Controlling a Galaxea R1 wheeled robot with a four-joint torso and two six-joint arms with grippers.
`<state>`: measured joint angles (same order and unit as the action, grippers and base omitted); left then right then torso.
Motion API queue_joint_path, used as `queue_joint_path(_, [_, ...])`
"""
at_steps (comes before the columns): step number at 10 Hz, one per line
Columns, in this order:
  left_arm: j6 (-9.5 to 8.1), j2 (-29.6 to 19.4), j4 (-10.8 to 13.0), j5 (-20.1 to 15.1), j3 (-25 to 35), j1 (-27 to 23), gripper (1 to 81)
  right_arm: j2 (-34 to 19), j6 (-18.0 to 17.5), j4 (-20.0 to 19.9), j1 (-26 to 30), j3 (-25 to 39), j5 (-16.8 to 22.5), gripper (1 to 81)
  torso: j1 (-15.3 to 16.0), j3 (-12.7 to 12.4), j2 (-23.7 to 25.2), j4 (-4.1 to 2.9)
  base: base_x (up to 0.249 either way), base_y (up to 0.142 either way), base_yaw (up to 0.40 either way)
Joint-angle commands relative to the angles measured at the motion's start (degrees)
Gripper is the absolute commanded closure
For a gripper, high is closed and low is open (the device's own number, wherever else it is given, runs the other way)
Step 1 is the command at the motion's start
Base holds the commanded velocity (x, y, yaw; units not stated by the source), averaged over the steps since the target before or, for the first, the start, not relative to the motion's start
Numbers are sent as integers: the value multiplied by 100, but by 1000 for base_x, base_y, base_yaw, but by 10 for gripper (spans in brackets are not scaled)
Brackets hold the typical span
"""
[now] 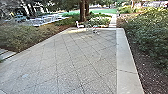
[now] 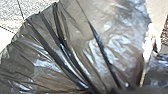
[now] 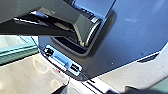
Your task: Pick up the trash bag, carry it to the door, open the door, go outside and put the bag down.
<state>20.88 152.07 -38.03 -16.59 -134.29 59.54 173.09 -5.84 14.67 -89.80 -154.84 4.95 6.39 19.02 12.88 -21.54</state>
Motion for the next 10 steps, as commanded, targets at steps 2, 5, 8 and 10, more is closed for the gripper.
queue_joint_path(2, [-5,-185,-327,-555,-211,-903,811,26,13,-8,80,70,402,10,0,595,0,-50,0,0,0])
queue_joint_path(5, [-5,-184,-424,-994,-598,-1378,811,26,13,-16,80,52,402,10,2,1032,-2,-68,0,0,0])
queue_joint_path(8, [-5,-185,-599,-1478,-1134,-1940,811,26,13,-8,71,61,402,10,5,951,-4,-68,0,0,0])
queue_joint_path(10, [-14,-185,-617,-1829,-1459,-2336,811,52,13,-8,71,70,393,10,7,1008,-9,-68,0,0,0])
